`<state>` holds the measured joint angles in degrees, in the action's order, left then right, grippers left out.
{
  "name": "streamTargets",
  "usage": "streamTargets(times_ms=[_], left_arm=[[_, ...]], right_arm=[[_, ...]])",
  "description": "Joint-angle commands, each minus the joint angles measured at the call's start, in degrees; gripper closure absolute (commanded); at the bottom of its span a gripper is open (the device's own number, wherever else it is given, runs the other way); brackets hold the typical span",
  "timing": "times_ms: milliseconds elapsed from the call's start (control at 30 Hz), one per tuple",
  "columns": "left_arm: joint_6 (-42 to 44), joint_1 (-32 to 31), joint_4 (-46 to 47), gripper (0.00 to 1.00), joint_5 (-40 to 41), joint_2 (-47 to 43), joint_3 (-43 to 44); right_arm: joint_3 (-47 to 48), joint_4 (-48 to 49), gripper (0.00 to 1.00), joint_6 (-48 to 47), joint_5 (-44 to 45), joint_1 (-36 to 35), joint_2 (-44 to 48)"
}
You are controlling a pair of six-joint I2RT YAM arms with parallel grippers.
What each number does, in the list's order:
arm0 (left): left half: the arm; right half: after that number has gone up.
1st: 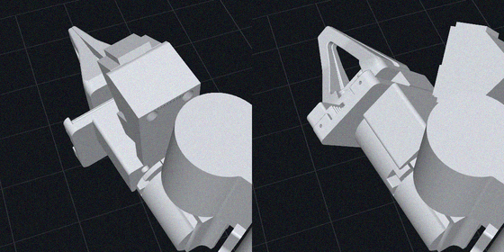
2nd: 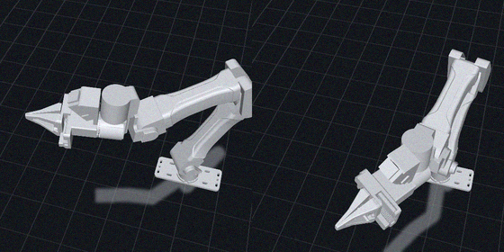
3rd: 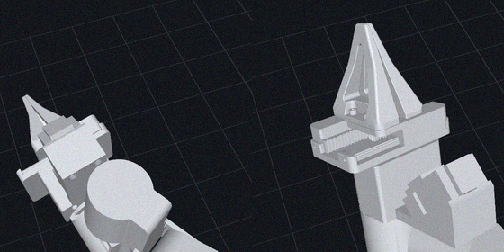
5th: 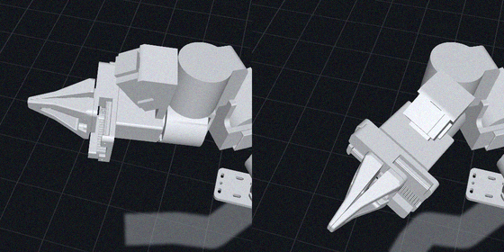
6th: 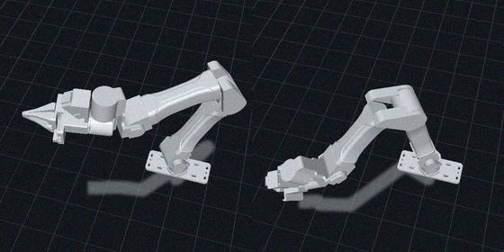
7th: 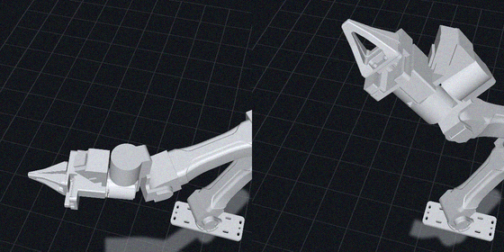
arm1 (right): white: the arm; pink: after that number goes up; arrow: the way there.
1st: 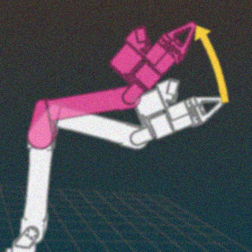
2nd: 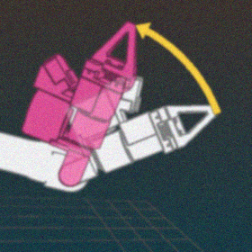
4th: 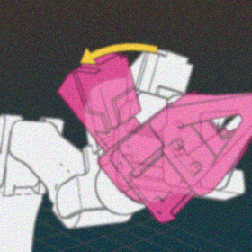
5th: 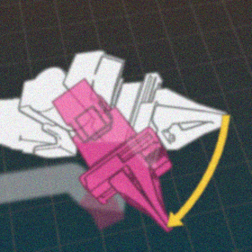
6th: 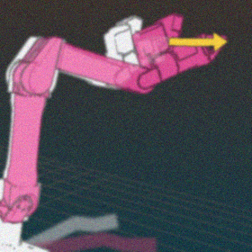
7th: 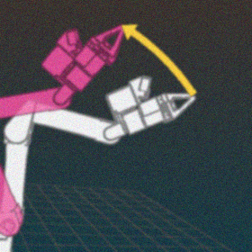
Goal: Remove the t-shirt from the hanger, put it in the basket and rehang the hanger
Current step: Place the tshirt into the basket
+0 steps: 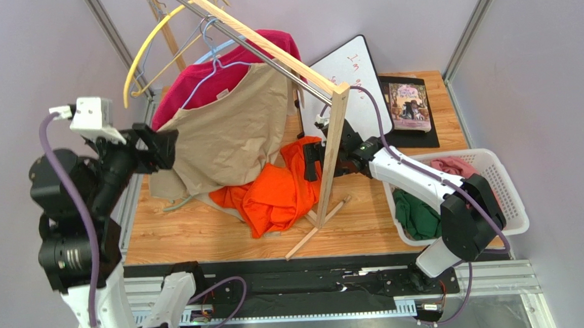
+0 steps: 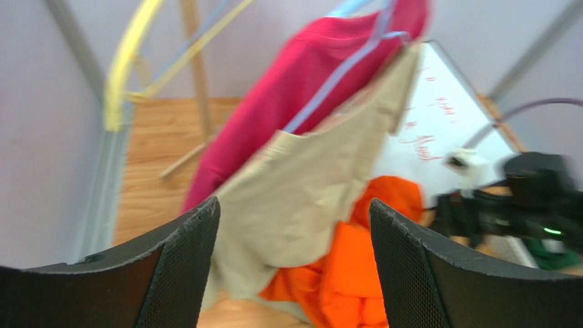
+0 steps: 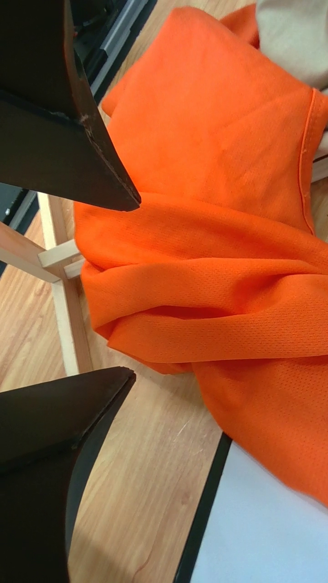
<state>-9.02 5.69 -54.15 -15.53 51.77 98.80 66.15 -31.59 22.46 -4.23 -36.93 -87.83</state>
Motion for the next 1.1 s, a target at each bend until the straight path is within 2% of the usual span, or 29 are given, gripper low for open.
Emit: streamTargets(times_ms=[0,67,167,367,467,567,600,667,700,733,767,900,967,1067], left_arm=[[-8.55,-0.16,8.85,0.18,-16.52,-7.01,-7.11],[-13.71,-0.07,12.56,0.19,-22.93,-11.22,-13.35],[-18.39,-0.07,17.75,0.23,-27.43,-15.46,-20.13],[-19.72,-0.16,18.64,0.25,-29.91,-19.68,-26.20],[-19.73,-0.24,18.55,0.25,-30.78,-20.39,-28.05],[-19.29,-0.16,18.38,0.25,-31.58,-20.92,-30.07],[-19.02,-0.24,18.03,0.25,-31.58,-21.27,-30.86],[-18.15,-0.16,17.42,0.25,-31.58,-21.80,-31.39],[-17.53,-0.16,16.63,0.25,-31.58,-21.88,-31.31],[-16.74,-0.16,15.93,0.25,-31.49,-21.89,-30.96],[-14.21,-0.16,14.87,0.24,-30.88,-21.71,-30.17],[-7.52,-0.16,5.82,0.24,-25.35,-20.04,-24.03],[-6.54,-0.16,4.93,0.23,-22.02,-20.74,-23.31],[-6.72,-0.16,6.59,0.23,-21.47,-21.79,-23.92]], right_arm=[[-1.99,7.07,0.10,-0.40,0.01,-1.12,-1.37],[-2.25,8.12,0.10,-0.57,0.19,-1.74,-2.86],[-2.69,9.44,0.11,-0.75,1.06,-2.97,-4.80],[-4.10,15.06,0.13,1.00,0.89,-5.52,-9.20],[-3.84,16.48,0.24,2.06,0.80,-5.52,-10.60],[-3.57,17.62,0.46,2.50,0.89,-5.52,-10.61],[-3.48,17.79,0.64,2.59,0.98,-5.61,-10.34],[-3.66,18.06,0.79,2.94,1.59,-5.52,-8.86],[-3.66,18.15,0.90,3.20,2.11,-5.52,-8.33],[-3.75,17.97,0.96,3.21,2.21,-5.44,-7.45],[-3.92,18.06,1.00,3.29,2.12,-5.17,-5.70],[-5.24,17.53,1.00,5.13,0.28,-2.46,2.56],[-6.03,16.66,1.00,5.93,0.19,-0.79,6.95],[-5.25,14.46,1.00,7.16,0.01,3.69,15.74]])
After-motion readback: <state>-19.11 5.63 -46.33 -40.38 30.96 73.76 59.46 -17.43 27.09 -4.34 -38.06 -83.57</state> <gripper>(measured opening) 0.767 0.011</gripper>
